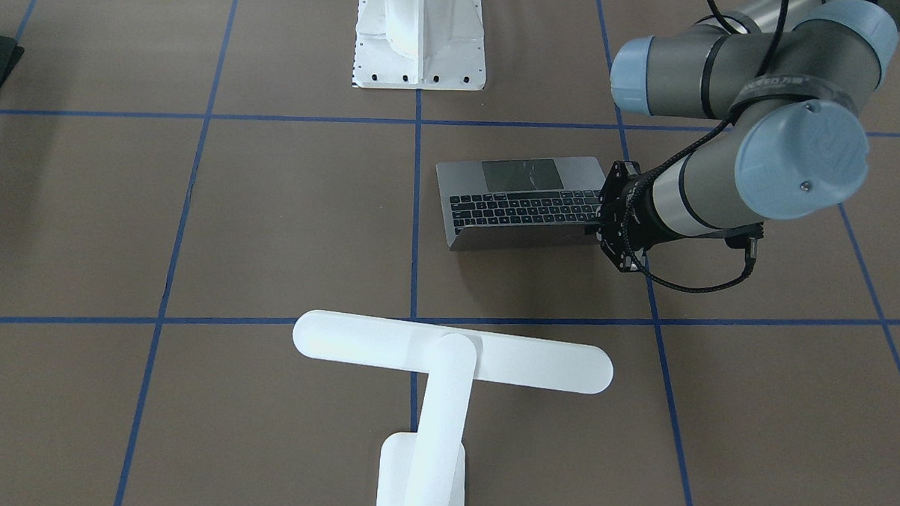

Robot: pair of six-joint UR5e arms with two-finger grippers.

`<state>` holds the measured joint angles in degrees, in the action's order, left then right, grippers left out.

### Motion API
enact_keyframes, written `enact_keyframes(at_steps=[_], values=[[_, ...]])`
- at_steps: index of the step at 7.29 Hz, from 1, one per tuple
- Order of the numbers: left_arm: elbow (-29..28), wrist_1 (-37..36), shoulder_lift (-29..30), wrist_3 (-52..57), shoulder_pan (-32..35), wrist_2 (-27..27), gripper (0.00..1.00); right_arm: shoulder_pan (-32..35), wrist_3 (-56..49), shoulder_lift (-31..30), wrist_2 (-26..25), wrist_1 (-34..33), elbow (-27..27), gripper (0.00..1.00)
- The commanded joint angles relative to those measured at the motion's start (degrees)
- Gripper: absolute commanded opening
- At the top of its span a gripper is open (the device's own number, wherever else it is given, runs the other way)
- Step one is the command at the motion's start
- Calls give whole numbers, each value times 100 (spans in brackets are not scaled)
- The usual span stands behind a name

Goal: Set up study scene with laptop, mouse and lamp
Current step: 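Adjust the laptop position, then open the left gripper off the lid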

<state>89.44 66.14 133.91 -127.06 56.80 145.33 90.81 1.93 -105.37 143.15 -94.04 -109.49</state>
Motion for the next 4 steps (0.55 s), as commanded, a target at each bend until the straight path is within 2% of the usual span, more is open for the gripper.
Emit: enact_keyframes(at_steps=[1,2,3,4], values=[[-15,74,-14,-21,-99,-5,49,16,0,-19,2,0,-2,99],[-15,83,-5,-73,-99,-5,49,25,0,-27,2,0,-11,99],[11,92,-5,-65,-99,-5,60,25,0,-28,2,0,-2,99],[38,83,-14,-65,-99,-13,75,25,0,-54,-7,0,-2,99]])
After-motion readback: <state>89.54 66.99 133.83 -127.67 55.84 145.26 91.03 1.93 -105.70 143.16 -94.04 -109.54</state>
